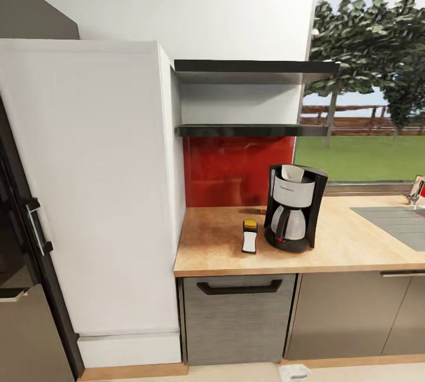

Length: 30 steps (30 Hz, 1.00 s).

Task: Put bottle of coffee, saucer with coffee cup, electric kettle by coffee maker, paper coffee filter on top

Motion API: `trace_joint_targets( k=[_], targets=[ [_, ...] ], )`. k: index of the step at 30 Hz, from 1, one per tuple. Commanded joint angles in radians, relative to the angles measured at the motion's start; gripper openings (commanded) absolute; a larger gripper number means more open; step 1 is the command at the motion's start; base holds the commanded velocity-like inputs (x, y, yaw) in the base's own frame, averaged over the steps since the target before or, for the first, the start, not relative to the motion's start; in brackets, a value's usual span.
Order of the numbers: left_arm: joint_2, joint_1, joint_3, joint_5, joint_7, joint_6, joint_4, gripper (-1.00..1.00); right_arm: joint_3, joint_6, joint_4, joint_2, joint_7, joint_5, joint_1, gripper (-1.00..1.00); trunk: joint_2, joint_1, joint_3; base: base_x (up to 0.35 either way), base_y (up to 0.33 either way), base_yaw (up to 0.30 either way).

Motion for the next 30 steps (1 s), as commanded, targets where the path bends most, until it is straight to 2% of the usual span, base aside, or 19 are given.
trace_joint_targets(
  k=[1, 3, 5, 7, 9, 10, 12, 30],
  targets=[
    [0.0, 0.001, -0.008, 0.009, 0.005, -0.001, 0.0, 1.0, 0.009, 0.042, 0.001, -0.013, 0.049, -0.011, 0.002, 1.0, -0.001, 0.0, 0.0, 0.0, 0.0, 0.0],
    [-0.001, 0.001, -0.008, 0.009, 0.005, -0.002, 0.003, 1.0, 0.009, 0.102, 0.0, -0.044, 0.14, -0.012, 0.005, 1.0, -0.001, 0.0, 0.0, 0.0, 0.0, 0.0],
    [-0.001, 0.001, -0.008, 0.009, 0.005, -0.002, 0.005, 1.0, 0.009, 0.13, -0.002, -0.066, 0.202, -0.014, 0.007, 1.0, -0.001, 0.0, 0.0, 0.0, 0.0, 0.0],
    [-0.001, 0.001, -0.008, 0.011, 0.005, -0.002, 0.005, 1.0, 0.011, 0.137, -0.003, -0.072, 0.22, -0.013, 0.007, 1.0, -0.001, 0.0, 0.0, 0.0, 0.0, 0.0],
    [-0.002, 0.001, -0.008, 0.012, 0.005, -0.002, 0.002, 1.0, 0.011, 0.139, -0.002, -0.075, 0.228, -0.011, 0.007, 1.0, -0.001, 0.0, 0.0, 0.0, 0.0, 0.0],
    [-0.017, 0.001, -0.007, 0.011, 0.005, -0.002, 0.001, 1.0, 0.011, 0.137, -0.003, -0.076, 0.233, -0.013, 0.008, 1.0, -0.001, 0.0, 0.0, 0.0, 0.0, 0.0],
    [-0.027, 0.0, -0.005, 0.014, 0.005, -0.002, 0.002, 1.0, 0.011, 0.137, -0.003, -0.076, 0.229, -0.014, 0.008, 1.0, -0.001, 0.0, 0.0, 0.0, 0.0, 0.0],
    [-0.038, 0.0, -0.001, 0.025, 0.004, -0.002, -0.005, 1.0, 0.011, 0.137, 0.0, -0.075, 0.235, -0.014, 0.018, 1.0, -0.001, 0.0, 0.0, 0.0, 0.0, -0.004]
  ],
)
